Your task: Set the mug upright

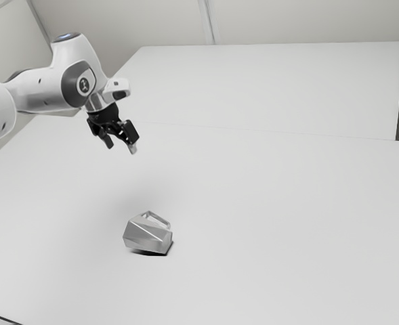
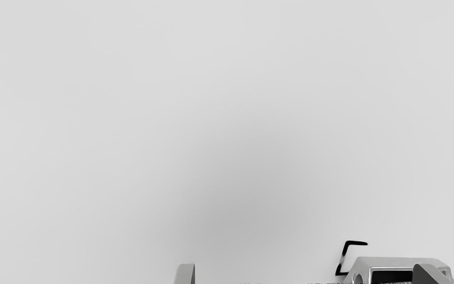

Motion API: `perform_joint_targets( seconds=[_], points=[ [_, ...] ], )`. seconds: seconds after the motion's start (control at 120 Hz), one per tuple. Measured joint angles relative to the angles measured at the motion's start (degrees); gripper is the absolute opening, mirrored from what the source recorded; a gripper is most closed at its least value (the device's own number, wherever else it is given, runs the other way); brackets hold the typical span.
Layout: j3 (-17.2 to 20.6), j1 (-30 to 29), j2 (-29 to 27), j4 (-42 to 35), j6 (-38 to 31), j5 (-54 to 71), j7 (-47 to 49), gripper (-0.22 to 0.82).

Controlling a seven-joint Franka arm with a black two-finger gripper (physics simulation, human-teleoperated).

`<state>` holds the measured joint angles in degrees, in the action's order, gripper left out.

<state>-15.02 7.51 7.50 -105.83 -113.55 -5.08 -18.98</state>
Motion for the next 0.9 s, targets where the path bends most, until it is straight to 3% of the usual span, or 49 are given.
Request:
perform_joint_targets(
  seconds=[0.217, 0.467, 0.9],
  points=[
    [-2.17, -0.43, -4.7, -6.97, 0.44, -5.35, -2.08, 0.6],
    [-5.21, -4.32, 2.18, -10.15, 9.27, -21.31, -9.93, 0.6],
    [-7.1, -4.6, 5.07, -15.99, 17.21, -32.35, -20.6, 0.6]
  ],
)
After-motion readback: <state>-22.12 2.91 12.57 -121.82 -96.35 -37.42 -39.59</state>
